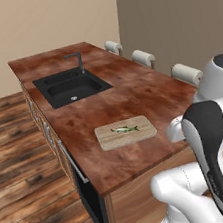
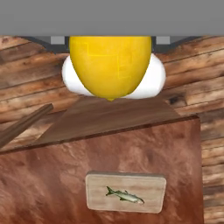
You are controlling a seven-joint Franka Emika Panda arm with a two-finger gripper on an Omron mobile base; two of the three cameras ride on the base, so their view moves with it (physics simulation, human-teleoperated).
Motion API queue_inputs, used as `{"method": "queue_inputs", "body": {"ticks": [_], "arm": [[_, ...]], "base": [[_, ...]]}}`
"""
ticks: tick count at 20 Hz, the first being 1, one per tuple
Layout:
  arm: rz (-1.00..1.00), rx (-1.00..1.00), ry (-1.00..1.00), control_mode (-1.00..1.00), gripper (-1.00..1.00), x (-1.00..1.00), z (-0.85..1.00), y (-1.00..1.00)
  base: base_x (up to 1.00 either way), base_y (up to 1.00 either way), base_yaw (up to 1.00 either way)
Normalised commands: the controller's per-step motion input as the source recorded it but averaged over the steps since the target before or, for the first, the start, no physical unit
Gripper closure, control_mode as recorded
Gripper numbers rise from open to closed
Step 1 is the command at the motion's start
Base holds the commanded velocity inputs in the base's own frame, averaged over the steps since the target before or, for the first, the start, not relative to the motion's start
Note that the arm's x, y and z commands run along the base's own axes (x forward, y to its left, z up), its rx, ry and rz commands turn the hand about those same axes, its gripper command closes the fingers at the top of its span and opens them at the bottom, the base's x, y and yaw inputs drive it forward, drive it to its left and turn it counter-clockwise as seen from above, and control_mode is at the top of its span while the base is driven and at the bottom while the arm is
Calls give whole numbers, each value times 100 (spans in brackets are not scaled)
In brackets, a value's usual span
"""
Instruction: Retrieve a lemon from the fridge and place it on the cutting board with the fish.
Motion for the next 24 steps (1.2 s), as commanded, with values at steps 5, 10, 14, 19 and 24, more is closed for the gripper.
{"method": "queue_inputs", "body": {"ticks": [5, 10, 14, 19, 24], "arm": [[0, -11, 16, -100, 100, 56, 36, 1], [0, -4, 0, -100, 100, 99, 2, -10], [0, 0, -2, -100, 100, 100, -24, -24], [0, 0, -3, -100, 100, 100, -33, -23], [0, 0, -14, -100, 100, 100, -46, -2]], "base": [[0, 0, 0], [0, 0, 0], [0, 0, 0], [0, 0, 0], [0, 0, 0]]}}
